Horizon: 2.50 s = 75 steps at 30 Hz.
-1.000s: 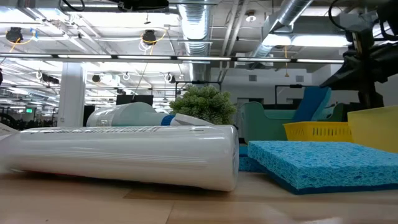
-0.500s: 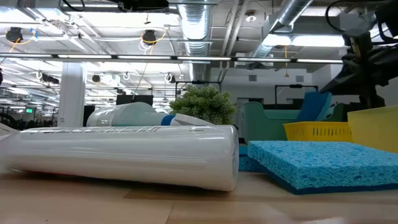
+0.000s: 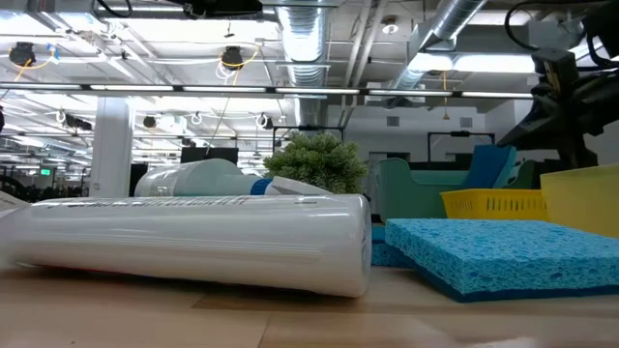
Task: Pick & Place Kitchen Items
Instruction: Put the blue sponge into the top yellow bin
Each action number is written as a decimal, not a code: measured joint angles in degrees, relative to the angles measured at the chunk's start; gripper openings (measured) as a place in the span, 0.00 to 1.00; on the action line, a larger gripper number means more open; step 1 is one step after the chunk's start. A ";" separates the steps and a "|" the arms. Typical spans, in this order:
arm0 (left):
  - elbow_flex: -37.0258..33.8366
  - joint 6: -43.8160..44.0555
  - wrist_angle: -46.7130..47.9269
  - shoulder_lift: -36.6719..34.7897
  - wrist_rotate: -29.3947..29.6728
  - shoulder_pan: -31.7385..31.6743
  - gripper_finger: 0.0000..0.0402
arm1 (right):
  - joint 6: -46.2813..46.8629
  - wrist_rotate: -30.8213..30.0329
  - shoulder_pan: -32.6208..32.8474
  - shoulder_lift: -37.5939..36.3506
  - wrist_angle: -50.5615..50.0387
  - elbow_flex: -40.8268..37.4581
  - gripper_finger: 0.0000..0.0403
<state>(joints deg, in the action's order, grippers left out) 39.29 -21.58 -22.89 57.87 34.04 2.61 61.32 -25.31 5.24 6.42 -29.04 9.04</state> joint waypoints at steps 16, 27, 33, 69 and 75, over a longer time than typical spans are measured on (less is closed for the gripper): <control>0.00 0.00 0.16 -0.01 0.00 -0.02 0.23 | -1.94 0.26 0.03 0.00 -0.07 0.00 0.40; 0.00 0.02 0.65 -0.02 0.00 0.00 0.23 | -6.34 -1.85 0.27 -0.12 1.96 1.36 0.55; 0.00 0.01 0.62 -0.02 0.00 -0.02 0.23 | -13.09 -0.10 4.08 -0.10 8.34 1.38 0.53; 0.00 0.02 1.45 -0.02 0.02 -0.01 0.23 | 1.03 -15.57 18.61 77.84 -15.81 54.05 0.32; 0.00 0.03 1.52 -0.02 0.02 -0.01 0.23 | 9.98 -10.34 16.14 84.38 -25.13 56.05 0.19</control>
<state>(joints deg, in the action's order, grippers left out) 39.29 -21.55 -21.36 57.84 34.06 2.60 71.30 -35.65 21.38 90.80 -54.17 65.09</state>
